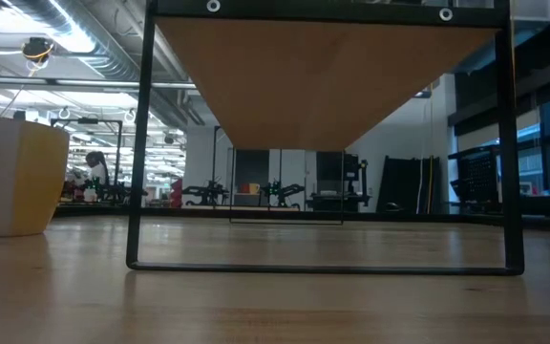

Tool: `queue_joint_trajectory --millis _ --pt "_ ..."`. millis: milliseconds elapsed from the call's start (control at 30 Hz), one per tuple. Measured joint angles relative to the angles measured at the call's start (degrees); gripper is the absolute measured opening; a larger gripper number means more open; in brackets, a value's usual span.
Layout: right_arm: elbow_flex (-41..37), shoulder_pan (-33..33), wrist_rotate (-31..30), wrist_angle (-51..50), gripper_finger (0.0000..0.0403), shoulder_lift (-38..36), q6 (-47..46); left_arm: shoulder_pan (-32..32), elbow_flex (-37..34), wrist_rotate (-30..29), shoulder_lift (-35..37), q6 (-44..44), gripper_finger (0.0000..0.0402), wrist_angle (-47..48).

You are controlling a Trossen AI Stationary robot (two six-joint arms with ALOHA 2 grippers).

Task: Stack small to large cups/mugs on shelf
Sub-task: Put the brown mug on the shelf

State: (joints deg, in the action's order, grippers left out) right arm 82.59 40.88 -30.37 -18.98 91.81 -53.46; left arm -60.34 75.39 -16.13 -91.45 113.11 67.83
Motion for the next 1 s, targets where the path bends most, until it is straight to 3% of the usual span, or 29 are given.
queue_joint_trajectory --millis 300,800,1000 --pt "0.0 0.6 0.4 1.0 0.0165 0.0 2.8 3.2 1.7 0.5 -0.6 7.5 0.0110 2.8" --pt "0.0 1.4 0.4 2.1 0.0165 0.0 4.8 5.3 1.6 4.9 -4.6 11.9 0.0110 3.2" --pt "0.0 1.4 0.4 2.1 0.0165 0.0 5.9 6.1 1.6 3.9 -5.0 11.9 0.0110 2.8"
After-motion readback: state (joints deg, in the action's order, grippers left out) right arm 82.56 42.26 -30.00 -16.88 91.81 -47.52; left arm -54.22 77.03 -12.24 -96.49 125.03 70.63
